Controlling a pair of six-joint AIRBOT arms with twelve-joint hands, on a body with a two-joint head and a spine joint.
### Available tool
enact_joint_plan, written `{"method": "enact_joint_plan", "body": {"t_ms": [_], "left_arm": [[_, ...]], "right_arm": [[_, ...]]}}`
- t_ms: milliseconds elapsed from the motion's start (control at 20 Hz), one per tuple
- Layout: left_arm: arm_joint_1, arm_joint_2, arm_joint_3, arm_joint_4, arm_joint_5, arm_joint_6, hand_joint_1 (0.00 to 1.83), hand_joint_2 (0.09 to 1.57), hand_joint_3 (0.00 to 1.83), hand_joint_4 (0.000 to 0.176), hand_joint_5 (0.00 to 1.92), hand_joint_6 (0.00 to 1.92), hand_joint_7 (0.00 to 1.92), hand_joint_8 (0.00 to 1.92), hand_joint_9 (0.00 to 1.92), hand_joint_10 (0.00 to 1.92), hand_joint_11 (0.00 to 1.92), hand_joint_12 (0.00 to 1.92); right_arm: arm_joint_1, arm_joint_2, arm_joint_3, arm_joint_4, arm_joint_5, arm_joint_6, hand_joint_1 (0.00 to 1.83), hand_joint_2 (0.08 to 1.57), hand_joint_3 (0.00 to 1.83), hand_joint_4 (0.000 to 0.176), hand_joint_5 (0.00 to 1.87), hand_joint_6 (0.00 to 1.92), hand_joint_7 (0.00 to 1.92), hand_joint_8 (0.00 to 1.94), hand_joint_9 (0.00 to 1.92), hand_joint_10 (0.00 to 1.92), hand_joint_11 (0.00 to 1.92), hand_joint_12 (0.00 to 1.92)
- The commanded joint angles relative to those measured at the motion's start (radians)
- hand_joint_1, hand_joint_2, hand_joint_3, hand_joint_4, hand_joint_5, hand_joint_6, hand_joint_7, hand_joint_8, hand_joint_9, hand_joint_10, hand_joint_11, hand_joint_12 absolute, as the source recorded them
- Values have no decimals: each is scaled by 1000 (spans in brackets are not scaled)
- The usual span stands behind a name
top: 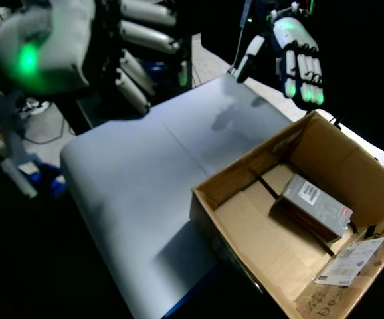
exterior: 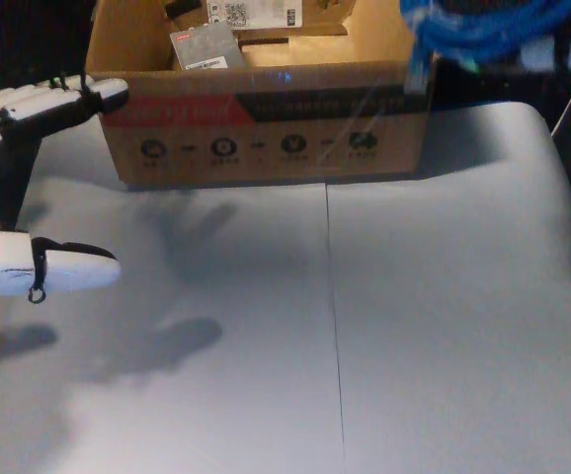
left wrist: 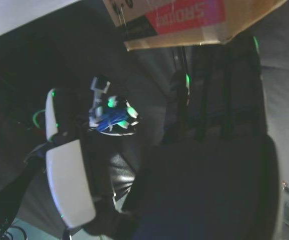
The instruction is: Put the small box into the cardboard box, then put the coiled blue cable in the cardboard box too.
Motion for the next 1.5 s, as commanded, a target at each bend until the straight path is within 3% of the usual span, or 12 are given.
{"method": "enact_joint_plan", "body": {"t_ms": [0,100,200,650,700,750,800,850,900,950,1050,1450], "left_arm": [[-13,-6,8,-5,-115,-4,599,847,0,167,210,0,208,0,191,0,202,0],[-23,-8,12,-1,-104,-4,606,847,0,156,217,3,216,3,190,1,195,0],[-28,-12,16,3,-99,-5,604,851,0,150,215,1,217,2,189,0,214,8],[-75,-41,56,57,-48,-49,691,855,0,139,198,0,179,1,159,1,192,5],[-81,-44,59,63,-41,-49,710,850,0,147,202,2,178,0,157,0,190,4],[-85,-45,60,67,-37,-49,691,846,0,165,204,2,173,0,145,0,164,0],[-90,-46,61,71,-35,-49,687,845,0,165,209,4,173,0,144,1,160,0],[-93,-46,61,73,-33,-49,682,848,0,163,221,7,177,2,143,0,154,0],[-94,-46,61,73,-33,-49,663,859,3,163,214,3,173,0,138,0,151,0],[-94,-46,61,73,-33,-49,652,862,4,163,212,2,173,1,146,4,166,7],[-94,-46,61,75,-26,-49,638,858,2,164,216,3,188,6,177,15,215,29],[-94,-46,60,75,-26,-49,626,894,2,165,214,0,188,0,170,1,194,23]], "right_arm": [[27,-14,14,58,104,2,1518,1282,0,120,579,1921,1077,1941,1463,1921,1526,1921],[69,-55,66,81,71,2,1518,1281,0,120,579,1921,1077,1941,1463,1921,1526,1921],[111,-96,113,94,28,2,1576,1123,0,174,848,1921,1174,1941,1456,1921,1512,1921],[140,-414,449,261,-165,1,1592,1102,4,146,817,1921,902,1941,1101,1921,1164,1921],[140,-447,481,262,-193,1,1471,1107,3,134,736,1921,820,1941,1008,1921,1089,1921],[140,-464,501,262,-210,1,1128,1108,1,0,584,1633,596,1941,804,1921,913,1921],[140,-472,509,261,-216,1,1002,1191,7,48,735,1378,536,1802,721,1921,840,1921],[139,-475,510,261,-217,1,724,1028,0,3,498,587,459,1124,472,1317,356,1692],[136,-478,509,261,-217,1,642,930,0,69,358,95,414,317,413,463,141,1225],[135,-480,510,260,-218,1,617,889,0,111,238,4,378,33,422,134,37,1206],[135,-479,512,257,-222,1,571,871,1,166,11,0,116,1,163,2,0,724],[128,-470,507,251,-222,1,655,823,2,176,0,0,0,0,0,0,0,0]]}}
